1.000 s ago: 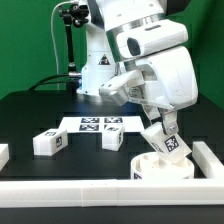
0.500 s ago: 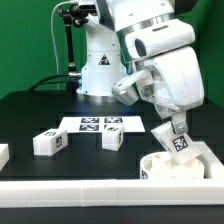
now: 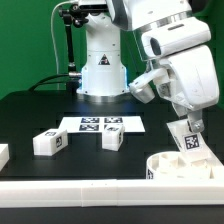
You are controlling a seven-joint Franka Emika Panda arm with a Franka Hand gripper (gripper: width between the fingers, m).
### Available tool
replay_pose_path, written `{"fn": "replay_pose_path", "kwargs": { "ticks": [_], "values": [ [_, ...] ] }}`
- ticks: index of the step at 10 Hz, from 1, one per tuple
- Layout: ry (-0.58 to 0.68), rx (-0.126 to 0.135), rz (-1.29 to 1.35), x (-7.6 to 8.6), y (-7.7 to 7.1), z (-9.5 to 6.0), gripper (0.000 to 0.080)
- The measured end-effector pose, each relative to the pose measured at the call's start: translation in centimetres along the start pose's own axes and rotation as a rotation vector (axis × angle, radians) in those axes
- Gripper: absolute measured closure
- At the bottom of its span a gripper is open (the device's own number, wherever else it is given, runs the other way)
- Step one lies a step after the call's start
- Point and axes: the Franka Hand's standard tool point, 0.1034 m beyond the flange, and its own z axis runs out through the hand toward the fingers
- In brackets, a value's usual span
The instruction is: Assemble stool
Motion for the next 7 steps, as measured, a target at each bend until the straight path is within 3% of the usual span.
{"fn": "replay_pose_path", "kwargs": {
  "ticks": [7],
  "values": [
    [0.011,0.001,0.006,1.6,0.5,0.6,0.0456]
  ]
}}
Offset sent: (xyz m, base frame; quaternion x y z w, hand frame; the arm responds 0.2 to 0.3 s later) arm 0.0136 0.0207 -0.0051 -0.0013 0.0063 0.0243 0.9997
